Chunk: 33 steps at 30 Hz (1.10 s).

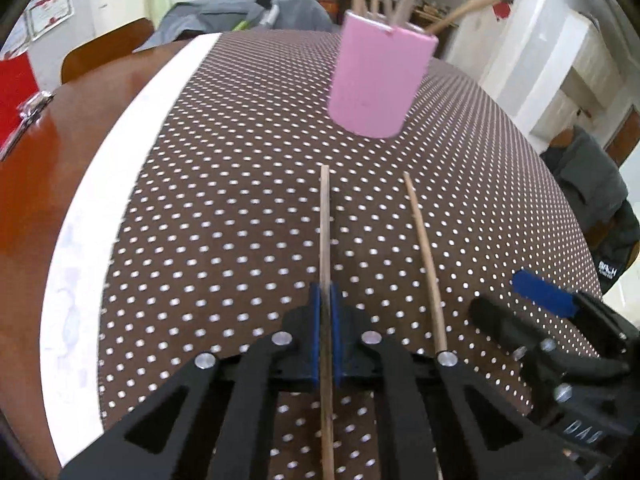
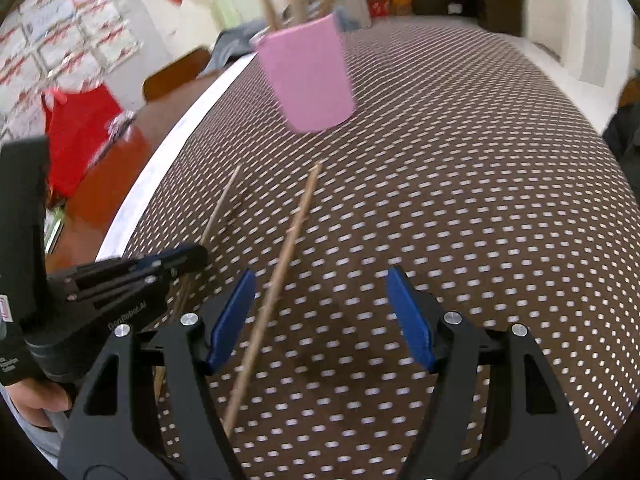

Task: Organize utensils
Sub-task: 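Grasp the last wooden stick with the right tool while the left tool holds its stick, then lift both held sticks upright and carry them above the pink cup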

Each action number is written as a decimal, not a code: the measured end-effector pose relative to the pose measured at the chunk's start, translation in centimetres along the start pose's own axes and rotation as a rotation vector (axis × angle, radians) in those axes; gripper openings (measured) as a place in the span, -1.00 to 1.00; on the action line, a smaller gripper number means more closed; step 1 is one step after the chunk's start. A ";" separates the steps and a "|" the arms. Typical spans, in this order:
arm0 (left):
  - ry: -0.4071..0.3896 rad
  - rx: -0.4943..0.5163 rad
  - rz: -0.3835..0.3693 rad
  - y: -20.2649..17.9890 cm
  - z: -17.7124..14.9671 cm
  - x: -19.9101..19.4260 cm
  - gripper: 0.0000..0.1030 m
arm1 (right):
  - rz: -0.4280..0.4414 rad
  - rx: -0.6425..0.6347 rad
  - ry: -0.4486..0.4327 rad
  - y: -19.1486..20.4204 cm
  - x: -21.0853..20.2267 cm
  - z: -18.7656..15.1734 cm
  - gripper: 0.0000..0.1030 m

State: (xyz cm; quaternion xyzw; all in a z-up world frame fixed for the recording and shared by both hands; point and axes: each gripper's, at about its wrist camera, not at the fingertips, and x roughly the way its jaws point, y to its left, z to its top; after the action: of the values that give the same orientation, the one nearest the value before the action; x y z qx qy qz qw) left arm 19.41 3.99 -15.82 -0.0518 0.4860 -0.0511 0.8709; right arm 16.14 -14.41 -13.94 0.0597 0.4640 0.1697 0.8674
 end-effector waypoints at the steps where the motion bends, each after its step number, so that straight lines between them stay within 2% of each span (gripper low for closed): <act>1: -0.004 -0.008 -0.004 0.3 0.0 -0.2 -0.89 | 0.007 -0.008 0.033 0.6 0.4 0.1 0.31; 3: -0.014 -0.020 -0.010 0.8 0.0 -0.6 -0.89 | 0.005 -0.031 0.077 1.7 1.1 0.5 0.31; 5: -0.022 -0.025 -0.020 1.1 -0.1 -1.0 -0.89 | -0.013 -0.057 0.108 2.6 1.5 1.0 0.22; 8: -0.030 -0.037 -0.028 1.6 0.2 -1.3 -0.89 | -0.042 -0.059 0.177 3.4 2.7 2.1 -0.17; 9: -0.033 -0.038 -0.033 1.6 0.3 -1.4 -0.89 | -0.075 -0.068 0.197 3.6 3.2 2.4 -0.36; 12: -0.046 -0.039 -0.040 1.5 0.3 -1.9 -0.89 | -0.123 -0.085 0.231 3.9 4.1 3.0 -0.40; 14: -0.052 -0.040 -0.044 1.8 0.4 -2.1 -0.89 | -0.120 -0.078 0.242 3.9 4.3 3.4 -0.56; 16: -0.055 -0.043 -0.047 1.9 0.6 -2.3 -0.89 | -0.136 -0.085 0.246 4.1 4.7 3.9 -0.80; 24: -0.080 -0.045 -0.072 1.4 1.0 -3.0 -0.89 | -0.045 -0.052 0.229 1.8 4.1 4.3 -0.88; 33: -0.163 -0.064 -0.123 0.6 1.6 -5.9 -0.89 | 0.094 -0.023 0.056 -0.8 -1.5 3.1 -0.89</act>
State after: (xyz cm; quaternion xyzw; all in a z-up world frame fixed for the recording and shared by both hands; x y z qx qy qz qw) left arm 17.68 5.45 -10.13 -0.1135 0.4107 -0.0845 0.9007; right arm 18.14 -15.54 -11.19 0.0668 0.4829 0.2169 0.8457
